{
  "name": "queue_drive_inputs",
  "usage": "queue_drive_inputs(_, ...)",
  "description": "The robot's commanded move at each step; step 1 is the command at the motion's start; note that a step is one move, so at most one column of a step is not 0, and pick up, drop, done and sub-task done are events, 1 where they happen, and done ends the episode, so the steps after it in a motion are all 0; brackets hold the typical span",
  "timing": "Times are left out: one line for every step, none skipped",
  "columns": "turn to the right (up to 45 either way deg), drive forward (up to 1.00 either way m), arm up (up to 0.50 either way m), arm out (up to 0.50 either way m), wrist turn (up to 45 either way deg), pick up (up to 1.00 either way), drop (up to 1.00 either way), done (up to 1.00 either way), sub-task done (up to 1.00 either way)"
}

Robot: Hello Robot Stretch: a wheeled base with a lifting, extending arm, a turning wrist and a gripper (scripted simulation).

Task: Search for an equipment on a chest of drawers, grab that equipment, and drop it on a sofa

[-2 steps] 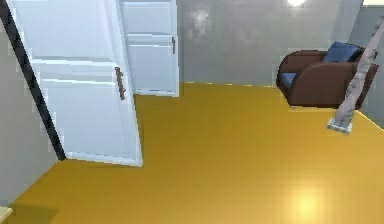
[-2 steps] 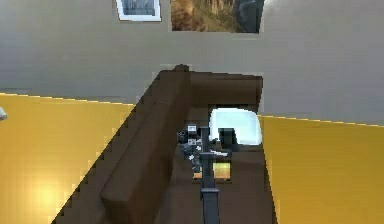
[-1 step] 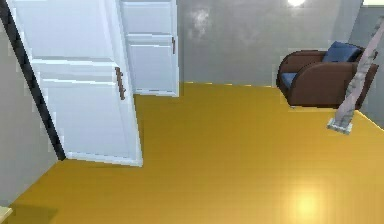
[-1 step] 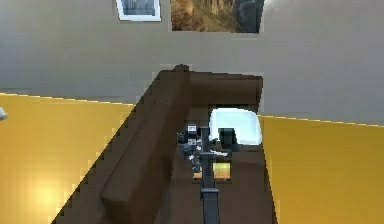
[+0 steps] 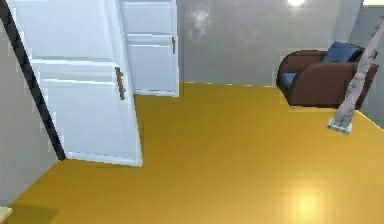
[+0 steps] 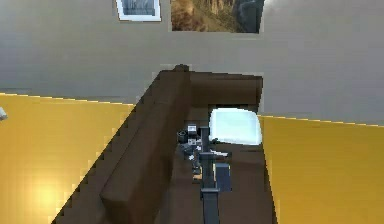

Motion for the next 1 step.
queue_drive_inputs(0.0,0.0,0.1,0.0,0.0,0.0,0.0,0.0,0.0)
